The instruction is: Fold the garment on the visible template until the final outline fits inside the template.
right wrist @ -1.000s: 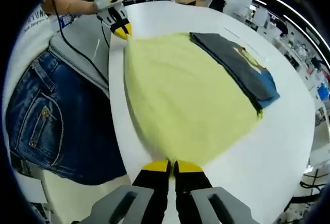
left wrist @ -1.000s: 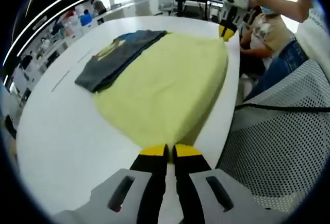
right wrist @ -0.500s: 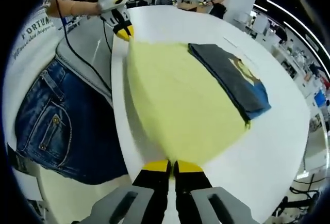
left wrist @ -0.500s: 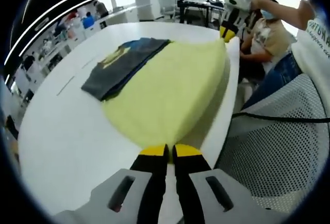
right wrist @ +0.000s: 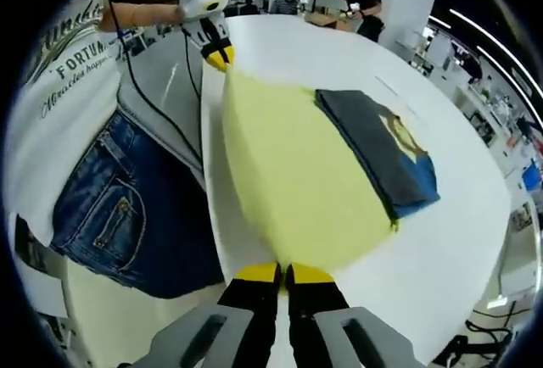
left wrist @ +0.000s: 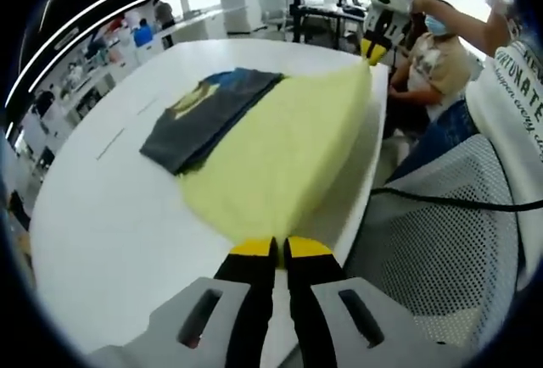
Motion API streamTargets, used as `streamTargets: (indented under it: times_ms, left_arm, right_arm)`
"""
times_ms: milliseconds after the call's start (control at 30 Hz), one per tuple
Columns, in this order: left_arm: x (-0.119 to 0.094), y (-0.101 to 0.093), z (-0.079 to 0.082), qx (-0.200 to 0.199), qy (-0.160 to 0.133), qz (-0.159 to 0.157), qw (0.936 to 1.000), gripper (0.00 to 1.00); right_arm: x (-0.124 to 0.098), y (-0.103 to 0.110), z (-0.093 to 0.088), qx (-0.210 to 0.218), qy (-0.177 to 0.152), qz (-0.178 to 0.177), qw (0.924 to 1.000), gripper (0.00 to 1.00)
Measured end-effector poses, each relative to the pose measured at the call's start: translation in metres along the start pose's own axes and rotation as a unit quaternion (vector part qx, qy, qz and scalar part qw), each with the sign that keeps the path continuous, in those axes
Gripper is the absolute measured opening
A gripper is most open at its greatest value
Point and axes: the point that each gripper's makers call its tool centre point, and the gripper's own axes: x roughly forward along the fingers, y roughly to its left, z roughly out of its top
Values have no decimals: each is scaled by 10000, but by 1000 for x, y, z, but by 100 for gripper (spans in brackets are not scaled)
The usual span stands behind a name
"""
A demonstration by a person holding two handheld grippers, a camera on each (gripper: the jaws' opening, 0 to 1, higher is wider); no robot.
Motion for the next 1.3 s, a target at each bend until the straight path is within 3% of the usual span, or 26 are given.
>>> streamTargets:
  times_ms: [400, 700, 867, 1300]
  left_arm:
    - [-27, 7, 21, -218, -228, -9, 9995, 2]
    - [-45, 20, 42, -140, -425, 91, 9990, 2]
    - [-53, 29, 58, -121, -607, 214, 9979, 2]
    - [-57, 62, 89, 0, -877, 579, 9945, 1]
  right_arm:
    - [-29, -3, 18, -354, -49, 1, 9994, 0]
    - [-47, -11, 31, -572, -143, -122, 9982, 0]
    - [-58, -26, 45, -625, -304, -408, 9967, 0]
    - [-59, -72, 63, -714, -442, -1000, 9914, 0]
